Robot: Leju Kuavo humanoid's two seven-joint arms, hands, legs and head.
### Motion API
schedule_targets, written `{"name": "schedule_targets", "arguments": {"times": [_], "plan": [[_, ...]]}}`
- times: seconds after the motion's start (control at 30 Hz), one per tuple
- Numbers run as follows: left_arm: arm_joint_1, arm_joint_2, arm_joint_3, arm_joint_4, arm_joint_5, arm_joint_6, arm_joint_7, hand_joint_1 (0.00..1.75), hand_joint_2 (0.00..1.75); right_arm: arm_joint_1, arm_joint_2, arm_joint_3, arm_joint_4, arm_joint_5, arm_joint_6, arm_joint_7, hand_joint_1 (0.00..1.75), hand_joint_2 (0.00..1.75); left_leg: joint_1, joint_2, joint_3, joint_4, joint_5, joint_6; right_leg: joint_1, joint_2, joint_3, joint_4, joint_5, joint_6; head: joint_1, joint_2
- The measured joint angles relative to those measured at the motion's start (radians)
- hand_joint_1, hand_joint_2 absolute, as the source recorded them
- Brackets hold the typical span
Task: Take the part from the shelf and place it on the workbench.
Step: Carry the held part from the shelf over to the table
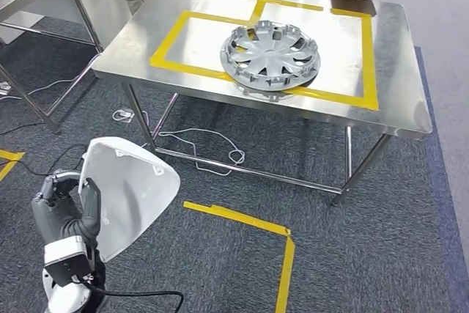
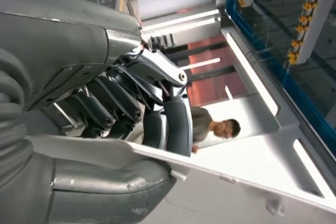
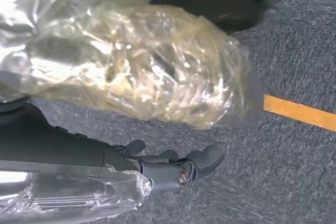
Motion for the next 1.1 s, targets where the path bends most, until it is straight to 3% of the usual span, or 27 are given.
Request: {"name": "schedule_targets", "arguments": {"times": [0.07,0.1,0.13,0.2,0.23,0.27,0.33,0.37,0.4,0.43,0.47,0.53,0.57,0.6,0.63,0.67,0.73,0.77,0.8,0.83,0.87,0.93,0.97,1.0,1.07,1.1], "plan": [[0.002,0.000,0.000,0.000,0.000,0.000,0.000,1.75,1.75,0.006,0.000,0.000,0.000,0.000,0.000,0.001,0.00,0.00,0.000,-0.001,0.024,0.000,-0.023,-0.002,-0.001,-0.001,-0.068,0.051,-0.025,0.003,0.000,0.000],[0.003,0.000,0.000,0.000,0.000,-0.001,0.000,1.75,1.75,0.009,0.000,0.000,0.000,0.000,0.000,0.001,0.00,0.00,0.000,-0.001,0.040,0.000,-0.036,-0.003,-0.001,-0.001,-0.079,0.028,-0.020,0.002,0.000,0.000],[0.003,0.000,0.000,0.000,0.000,-0.001,0.000,1.75,1.75,0.012,0.000,0.000,0.000,0.000,0.000,0.001,0.00,0.00,0.000,-0.002,0.058,0.000,-0.052,-0.005,-0.001,-0.003,-0.077,-0.023,0.008,0.000,0.000,0.000],[0.004,0.000,0.000,0.000,0.001,-0.002,0.001,1.75,1.75,0.018,0.000,0.000,0.001,0.000,0.001,0.002,0.00,0.00,0.000,-0.002,0.093,-0.003,-0.085,-0.013,0.003,-0.011,-0.060,-0.123,0.114,-0.010,-0.001,0.000],[0.005,0.000,0.001,0.000,0.001,-0.002,0.001,1.75,1.75,0.019,0.000,0.000,0.001,0.000,0.001,0.003,0.00,0.00,0.001,-0.003,0.108,-0.007,-0.100,-0.020,0.008,-0.015,-0.047,-0.150,0.148,-0.018,-0.001,0.000],[0.006,0.000,0.001,0.000,0.001,-0.002,0.002,1.75,1.75,0.018,0.000,0.000,0.001,0.000,0.001,0.004,0.00,0.00,0.002,-0.003,0.126,-0.013,-0.110,-0.027,0.012,-0.017,-0.036,-0.157,0.163,-0.027,-0.001,0.000],[0.005,-0.002,0.001,-0.002,0.001,-0.003,0.002,1.75,1.75,0.013,0.000,0.000,0.001,0.000,0.001,0.004,0.00,0.00,0.004,-0.002,0.140,0.004,-0.096,-0.041,0.016,-0.013,-0.003,-0.164,0.133,-0.046,-0.001,0.000],[0.003,-0.002,0.001,-0.003,0.001,-0.003,0.003,1.75,1.75,0.011,0.000,0.000,0.000,0.000,0.001,0.004,0.00,0.00,0.005,-0.002,0.124,0.051,-0.069,-0.046,0.014,-0.011,0.017,-0.174,0.124,-0.052,-0.002,0.000],[0.002,-0.003,0.001,-0.003,0.001,-0.003,0.002,1.75,1.75,0.009,0.000,0.000,0.000,0.000,0.001,0.004,0.00,0.00,0.005,-0.003,0.086,0.117,-0.041,-0.050,0.011,-0.010,0.040,-0.184,0.113,-0.058,-0.004,0.000],[0.001,-0.002,0.000,-0.003,0.001,-0.003,0.002,1.75,1.75,0.008,0.000,0.000,0.000,0.000,0.001,0.004,0.00,0.00,0.005,-0.003,0.036,0.193,-0.028,-0.052,0.007,-0.008,0.065,-0.194,0.101,-0.062,-0.006,0.000],[0.002,-0.002,0.000,-0.003,0.001,-0.003,0.002,1.75,1.75,0.008,0.000,0.000,0.000,0.000,0.001,0.004,0.00,0.00,0.004,-0.003,-0.015,0.255,-0.037,-0.054,0.006,-0.007,0.089,-0.203,0.087,-0.065,-0.008,0.000],[0.004,-0.002,0.000,-0.003,0.001,-0.003,0.003,1.75,1.75,0.009,0.000,0.000,0.000,0.000,0.001,0.004,0.00,0.00,0.004,-0.003,-0.102,0.306,-0.126,-0.058,0.004,-0.001,0.140,-0.215,0.055,-0.068,-0.009,0.000],[0.005,-0.002,0.001,-0.003,0.001,-0.003,0.003,1.75,1.75,0.011,0.001,0.000,0.000,0.000,0.002,0.004,0.00,0.00,0.004,-0.003,-0.134,0.304,-0.176,-0.059,0.003,0.003,0.166,-0.219,0.037,-0.068,-0.010,0.000],[0.006,-0.002,0.001,-0.003,0.001,-0.003,0.003,1.75,1.75,0.012,0.001,0.000,0.000,0.000,0.002,0.004,0.00,0.00,0.004,-0.003,-0.160,0.286,-0.208,-0.060,0.001,0.008,0.194,-0.221,0.017,-0.066,-0.010,0.000],[0.007,-0.002,0.001,-0.003,0.001,-0.003,0.003,1.75,1.75,0.013,0.001,0.000,0.000,0.000,0.002,0.004,0.00,0.00,0.004,-0.003,-0.179,0.254,-0.201,-0.059,0.000,0.012,0.221,-0.223,-0.003,-0.063,-0.012,0.000],[0.008,0.000,0.001,-0.003,0.001,-0.003,0.003,1.75,1.75,0.016,0.002,0.000,0.001,0.000,0.002,0.004,0.00,0.00,0.004,-0.002,-0.193,0.205,-0.137,-0.057,-0.002,0.015,0.246,-0.225,-0.026,-0.060,-0.013,0.000],[0.012,0.002,0.001,-0.002,0.002,-0.003,0.004,1.75,1.75,0.018,0.002,0.000,0.001,0.000,0.002,0.004,0.00,0.00,0.003,0.000,-0.207,0.117,0.034,-0.052,0.002,0.021,0.296,-0.227,-0.073,-0.052,-0.021,0.000],[0.014,0.003,0.001,-0.002,0.002,-0.003,0.004,1.75,1.75,0.017,0.002,0.000,0.001,0.000,0.002,0.004,0.00,0.00,0.003,0.000,-0.205,0.095,0.090,-0.048,0.004,0.022,0.321,-0.233,-0.092,-0.046,-0.023,0.000],[0.013,0.003,0.001,-0.004,0.003,-0.003,0.005,1.75,1.75,0.014,0.002,0.000,0.001,0.000,0.002,0.005,0.00,0.00,0.003,-0.001,-0.200,0.087,0.101,-0.044,0.007,0.024,0.341,-0.231,-0.095,-0.039,-0.025,0.000],[0.010,0.002,0.001,-0.005,0.003,-0.003,0.005,1.75,1.75,0.010,0.002,0.000,0.001,0.000,0.002,0.005,0.00,0.00,0.004,-0.003,-0.185,0.087,0.095,-0.037,0.009,0.023,0.344,-0.222,-0.087,-0.032,-0.025,0.000],[0.007,0.002,0.001,-0.007,0.004,-0.003,0.005,1.75,1.75,0.006,0.002,0.000,0.001,0.000,0.002,0.004,0.00,0.00,0.006,-0.005,-0.169,0.080,0.091,-0.030,0.008,0.019,0.335,-0.190,-0.065,-0.026,-0.023,0.000],[0.004,0.000,0.003,-0.008,0.006,-0.003,0.005,1.75,1.75,-0.001,0.002,0.000,0.001,0.000,0.001,0.004,0.00,0.00,0.009,-0.005,-0.137,0.065,0.086,-0.019,0.007,0.008,0.259,-0.071,-0.030,-0.015,-0.020,0.000],[0.004,-0.001,0.003,-0.008,0.009,-0.003,0.005,1.75,1.75,-0.002,0.002,0.001,0.001,-0.001,0.001,0.004,0.00,0.00,0.008,-0.006,-0.124,0.057,0.077,-0.016,0.007,0.002,0.211,-0.011,-0.040,-0.010,-0.016,0.000],[0.005,-0.003,0.003,-0.008,0.012,-0.002,0.006,1.75,1.75,-0.003,0.002,0.001,0.001,-0.001,0.001,0.004,0.00,0.00,0.008,-0.007,-0.111,0.050,0.068,-0.014,0.006,0.000,0.164,0.031,-0.074,-0.006,-0.016,0.000],[0.005,-0.007,0.003,-0.008,0.021,0.004,0.006,1.75,1.75,-0.001,0.002,0.001,0.001,-0.002,0.000,0.006,0.00,0.00,0.006,-0.010,-0.083,0.043,0.047,-0.011,0.006,-0.001,0.097,0.053,-0.155,-0.006,-0.015,0.000],[0.004,-0.010,0.004,-0.008,0.026,0.008,0.006,1.75,1.75,0.000,0.002,0.001,0.001,-0.003,-0.001,0.007,0.00,0.00,0.004,-0.012,-0.067,0.041,0.036,-0.010,0.007,-0.001,0.079,0.033,-0.166,-0.010,-0.014,0.000]]}}
